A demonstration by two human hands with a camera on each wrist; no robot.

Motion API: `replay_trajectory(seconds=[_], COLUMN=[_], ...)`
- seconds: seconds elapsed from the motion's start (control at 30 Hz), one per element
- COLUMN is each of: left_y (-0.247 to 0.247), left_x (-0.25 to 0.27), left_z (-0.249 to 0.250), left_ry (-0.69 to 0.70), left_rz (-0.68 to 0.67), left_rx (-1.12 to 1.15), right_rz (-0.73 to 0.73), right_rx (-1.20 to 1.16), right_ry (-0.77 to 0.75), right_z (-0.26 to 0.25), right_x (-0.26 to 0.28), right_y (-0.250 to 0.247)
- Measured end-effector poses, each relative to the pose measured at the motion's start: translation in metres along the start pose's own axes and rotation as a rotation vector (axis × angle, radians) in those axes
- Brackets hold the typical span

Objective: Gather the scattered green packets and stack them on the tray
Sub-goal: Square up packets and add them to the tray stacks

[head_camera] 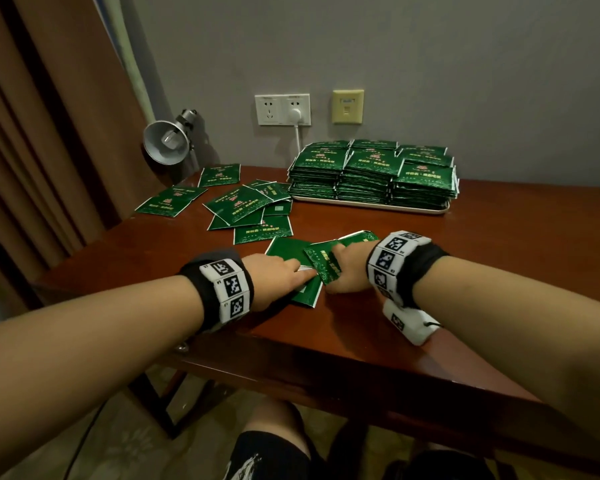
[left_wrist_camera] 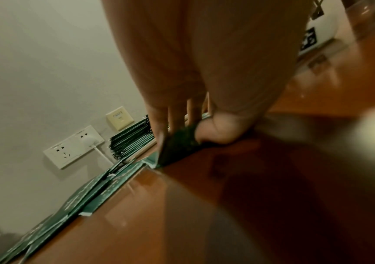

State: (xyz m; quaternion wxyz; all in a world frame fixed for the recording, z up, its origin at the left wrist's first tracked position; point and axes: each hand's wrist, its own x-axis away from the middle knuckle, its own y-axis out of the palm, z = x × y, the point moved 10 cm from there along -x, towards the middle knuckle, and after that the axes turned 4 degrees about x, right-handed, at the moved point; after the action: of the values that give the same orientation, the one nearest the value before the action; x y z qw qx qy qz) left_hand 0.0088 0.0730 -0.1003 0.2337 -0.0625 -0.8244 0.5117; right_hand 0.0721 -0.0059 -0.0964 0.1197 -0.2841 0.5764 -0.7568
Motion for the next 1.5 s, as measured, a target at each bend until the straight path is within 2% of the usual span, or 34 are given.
replay_trajectory(seconds=[0.2,0.33,0.43,0.6,0.77,0.87,0.97,1.13,1.23,1.3,1.4,1.47,1.5], left_y=[-0.018,-0.043,-0.041,-0.018,-0.004,0.006,0.012,0.002,-0.007,-0.015,-0.026,-0.028,-0.024], left_x=[0.001,0.002,-0.004,-0.015,-0.014,-0.013,-0.014,-0.015,-0.016,-0.014,-0.006,0.001,0.004], left_z=[-0.022,-0.052,-0.072,-0.078,-0.072,-0.056,-0.046,-0.033,-0.021,-0.019,-0.037,-0.055,-0.060], left_ry=[-0.153,-0.294,-0.378,-0.441,-0.395,-0.287,-0.243,-0.130,-0.018,-0.012,-0.191,-0.395,-0.500], left_rz=[0.167,0.272,0.234,0.129,0.095,0.015,-0.044,-0.013,0.031,0.070,0.192,0.266,0.233], left_rx=[0.182,0.434,0.558,0.507,0.566,0.559,0.500,0.429,0.447,0.503,0.594,0.579,0.555], right_rz=[-0.066,-0.080,-0.020,0.063,-0.060,-0.054,-0.008,0.099,0.111,0.098,0.067,0.065,0.075], right_rx=[0.047,0.006,-0.007,0.044,-0.087,-0.100,-0.052,0.001,-0.036,-0.064,-0.120,-0.115,-0.097], right_ry=[-0.009,-0.033,-0.056,0.060,0.152,0.139,0.119,0.059,0.001,-0.043,-0.025,-0.006,0.002], right_z=[0.007,0.020,0.026,0.043,0.054,0.054,0.053,0.055,0.053,0.050,0.050,0.049,0.048], right_x=[0.012,0.016,0.015,0.005,-0.008,-0.013,-0.015,-0.013,-0.009,-0.007,-0.008,-0.008,-0.008], right_y=[-0.001,-0.007,-0.013,-0.010,0.008,0.003,-0.007,-0.027,-0.034,-0.034,-0.030,-0.031,-0.033])
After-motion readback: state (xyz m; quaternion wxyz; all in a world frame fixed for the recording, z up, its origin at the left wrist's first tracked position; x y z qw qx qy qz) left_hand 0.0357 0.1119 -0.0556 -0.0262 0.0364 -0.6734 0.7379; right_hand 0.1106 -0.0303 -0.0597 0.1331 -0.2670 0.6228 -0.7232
